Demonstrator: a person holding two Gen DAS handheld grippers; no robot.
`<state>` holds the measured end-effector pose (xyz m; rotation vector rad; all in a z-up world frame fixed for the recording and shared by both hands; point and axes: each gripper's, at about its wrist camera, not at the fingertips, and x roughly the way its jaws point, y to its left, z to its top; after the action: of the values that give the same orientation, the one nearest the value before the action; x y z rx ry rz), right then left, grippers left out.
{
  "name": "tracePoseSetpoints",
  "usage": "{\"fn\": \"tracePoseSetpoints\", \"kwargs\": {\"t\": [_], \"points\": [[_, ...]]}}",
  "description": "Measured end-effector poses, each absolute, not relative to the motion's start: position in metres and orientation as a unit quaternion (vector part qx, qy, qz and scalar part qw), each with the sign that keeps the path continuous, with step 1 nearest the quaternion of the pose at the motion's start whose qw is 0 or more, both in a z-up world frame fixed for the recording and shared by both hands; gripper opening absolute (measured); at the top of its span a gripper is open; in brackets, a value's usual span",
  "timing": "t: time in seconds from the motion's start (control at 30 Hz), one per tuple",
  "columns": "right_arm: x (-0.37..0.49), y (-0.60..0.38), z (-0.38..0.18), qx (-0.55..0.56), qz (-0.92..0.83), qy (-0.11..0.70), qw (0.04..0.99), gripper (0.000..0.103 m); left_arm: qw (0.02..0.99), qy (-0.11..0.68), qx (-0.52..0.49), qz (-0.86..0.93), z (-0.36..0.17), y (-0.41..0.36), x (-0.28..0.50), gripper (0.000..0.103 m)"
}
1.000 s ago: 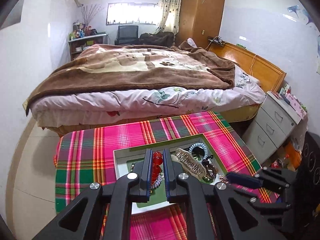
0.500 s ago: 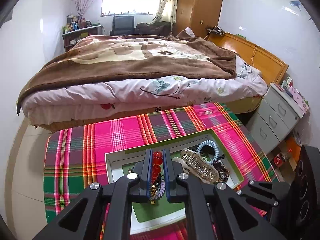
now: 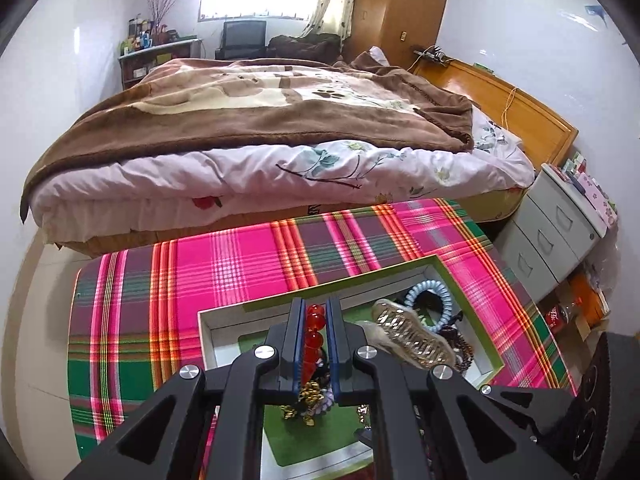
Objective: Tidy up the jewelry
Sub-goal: 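Lower the red bracelet and silver chain into the box and open both tools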
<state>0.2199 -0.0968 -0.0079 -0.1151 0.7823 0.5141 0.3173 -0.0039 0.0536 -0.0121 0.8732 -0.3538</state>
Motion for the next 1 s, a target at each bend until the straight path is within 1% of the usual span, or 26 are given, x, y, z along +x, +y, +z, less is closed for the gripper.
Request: {"fn": "tracePoseSetpoints", "kwargs": {"t": [0.43,0.93,1.0], "points": [[0.231,-0.087,-0.021,-0.062,0.240,0.397,0.884,0.021,0.881,0.448,-0.016,-0.147,0.026,0.017,0.328,0.010],[0.236,-0.083,-0.022,-0.065,0.234,0.412,0.878,0.021,0.879,0.456,-0.020,-0.139,0.019,0.020,0.330,0.010],[0.236,-0.083,-0.023,-0.065,0.233,0.412,0.879,0.021,0.878,0.457,-0.020,-0.141,0.019,0.020,0.330,0.011]]}}
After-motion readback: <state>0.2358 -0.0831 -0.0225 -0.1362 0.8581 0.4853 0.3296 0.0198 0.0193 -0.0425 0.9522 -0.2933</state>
